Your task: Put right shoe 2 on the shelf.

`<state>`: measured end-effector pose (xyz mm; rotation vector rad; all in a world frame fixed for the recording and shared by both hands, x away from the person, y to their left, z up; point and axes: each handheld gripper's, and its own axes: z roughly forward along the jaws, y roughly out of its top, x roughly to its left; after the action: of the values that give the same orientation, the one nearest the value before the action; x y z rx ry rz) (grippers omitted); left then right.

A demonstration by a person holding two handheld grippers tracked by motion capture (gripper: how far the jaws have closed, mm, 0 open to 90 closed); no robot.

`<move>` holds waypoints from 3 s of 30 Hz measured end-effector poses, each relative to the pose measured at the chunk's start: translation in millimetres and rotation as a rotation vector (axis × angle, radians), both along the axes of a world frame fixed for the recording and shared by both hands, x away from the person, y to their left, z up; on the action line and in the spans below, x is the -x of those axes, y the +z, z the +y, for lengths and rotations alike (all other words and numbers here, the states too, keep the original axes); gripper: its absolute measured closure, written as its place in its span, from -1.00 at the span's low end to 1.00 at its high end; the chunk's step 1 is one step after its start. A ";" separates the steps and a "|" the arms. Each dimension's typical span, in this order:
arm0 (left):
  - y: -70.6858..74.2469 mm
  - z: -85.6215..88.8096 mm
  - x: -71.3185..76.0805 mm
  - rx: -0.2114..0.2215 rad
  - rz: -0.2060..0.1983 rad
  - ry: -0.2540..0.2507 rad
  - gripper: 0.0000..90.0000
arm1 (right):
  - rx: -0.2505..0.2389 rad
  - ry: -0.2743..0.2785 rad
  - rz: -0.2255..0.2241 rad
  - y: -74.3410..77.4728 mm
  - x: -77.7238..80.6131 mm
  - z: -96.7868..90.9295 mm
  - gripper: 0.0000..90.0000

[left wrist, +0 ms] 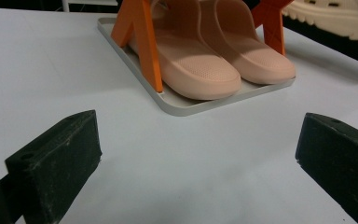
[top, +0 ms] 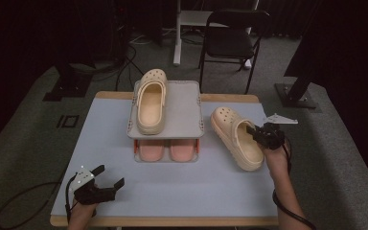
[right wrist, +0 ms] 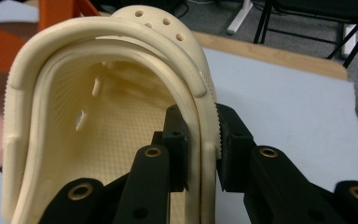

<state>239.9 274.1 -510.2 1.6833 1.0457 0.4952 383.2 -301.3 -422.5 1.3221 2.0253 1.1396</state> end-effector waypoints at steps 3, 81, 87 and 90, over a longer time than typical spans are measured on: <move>0.1 -0.4 0.0 0.000 -0.001 -0.001 -1.00 | -0.001 -0.007 -0.013 12.1 1.1 2.8 0.69; 3.2 8.6 2.5 0.017 -0.017 -0.001 -1.00 | -0.040 -0.071 -0.019 101.7 -77.2 177.1 0.67; 3.4 8.2 2.6 0.016 -0.015 -0.004 -1.00 | -0.055 -0.040 -0.023 101.3 -74.9 180.1 0.55; 3.1 8.1 2.4 0.016 -0.015 -0.003 -1.00 | -0.087 -0.025 -0.023 101.6 -72.9 178.6 0.42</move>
<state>237.5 282.1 -507.0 1.6640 1.0339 0.4958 456.1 -122.7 -320.9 1.3655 1.9573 1.2384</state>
